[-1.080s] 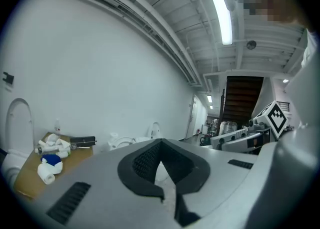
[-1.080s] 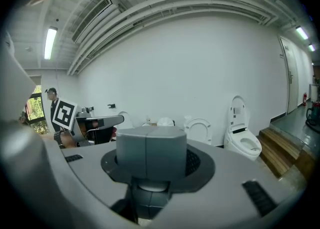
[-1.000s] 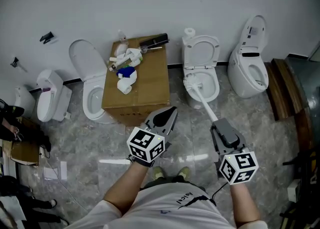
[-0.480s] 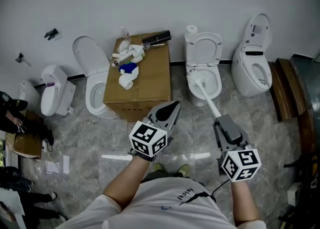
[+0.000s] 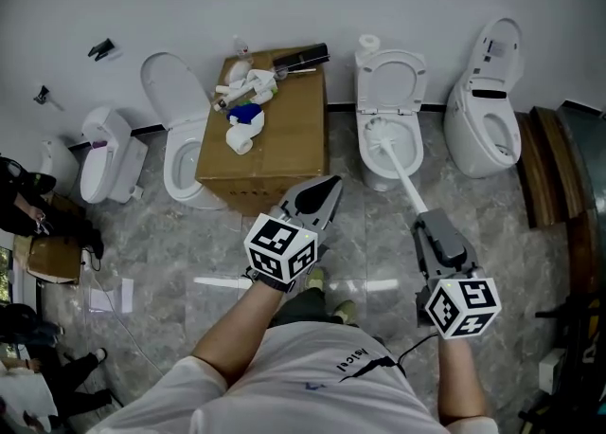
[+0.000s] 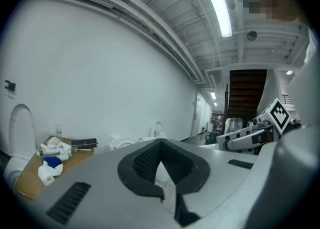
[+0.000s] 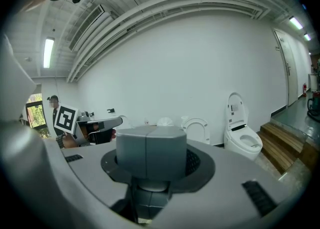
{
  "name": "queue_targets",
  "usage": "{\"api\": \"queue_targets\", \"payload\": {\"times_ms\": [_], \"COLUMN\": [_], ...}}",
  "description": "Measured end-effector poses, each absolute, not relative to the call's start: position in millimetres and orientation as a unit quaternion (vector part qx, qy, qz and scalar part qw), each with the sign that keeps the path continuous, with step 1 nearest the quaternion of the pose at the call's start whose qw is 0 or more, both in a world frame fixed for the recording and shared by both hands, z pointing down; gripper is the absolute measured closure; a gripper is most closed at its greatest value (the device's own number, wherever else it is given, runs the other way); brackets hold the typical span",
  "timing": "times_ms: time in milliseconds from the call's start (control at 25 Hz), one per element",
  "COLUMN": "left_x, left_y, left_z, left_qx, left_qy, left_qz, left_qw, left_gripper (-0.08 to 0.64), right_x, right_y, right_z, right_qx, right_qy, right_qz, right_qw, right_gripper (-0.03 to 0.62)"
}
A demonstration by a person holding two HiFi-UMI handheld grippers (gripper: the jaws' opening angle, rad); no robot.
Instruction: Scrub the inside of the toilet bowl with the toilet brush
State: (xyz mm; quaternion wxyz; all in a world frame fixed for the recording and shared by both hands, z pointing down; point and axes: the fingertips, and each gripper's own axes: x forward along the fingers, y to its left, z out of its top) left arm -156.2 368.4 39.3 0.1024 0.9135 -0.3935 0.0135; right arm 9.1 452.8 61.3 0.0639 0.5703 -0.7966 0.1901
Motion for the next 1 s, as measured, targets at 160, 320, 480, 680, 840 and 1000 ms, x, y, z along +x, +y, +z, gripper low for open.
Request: {"api": "queue_targets", "payload": {"times_ms": [160,320,480,680,840,1000], "left_x": [-148.1,-139.3,-130.1,-123.0,-124.5,-131.0], "left_y": [353.3,333.3,296.6,233.5,178.3,126.9], "left_z": [42.5,47.4,55.3,67.2,78.3,89.6], "left_qx": [0.916,0.92,0.925,0.93,0.933,0.934], "left_qy": [-0.388,-0.377,-0.366,-0.353,-0.344,-0.339], "left_qz": [0.013,0.011,0.012,0.019,0.023,0.024], "left_qw": [0.102,0.103,0.105,0.102,0.105,0.111], "left_gripper": [0.554,0.554,0.554,0.555,0.555,0.554], "right_x": [19.6,28.3,35.3,33.7,26.6,20.0], "right_y": [445.1,432.3,403.2,345.6,296.1,251.6], "right_z": [63.7,67.5,73.3,81.5,87.5,94.2], "right_qx": [0.582,0.594,0.605,0.614,0.619,0.625], "right_qy": [-0.788,-0.778,-0.767,-0.756,-0.749,-0.74], "right_qz": [0.191,0.194,0.199,0.209,0.217,0.226], "right_qw": [0.061,0.065,0.071,0.084,0.094,0.102], "right_gripper": [0.426,0.426,0.426,0.426,0.426,0.426]}}
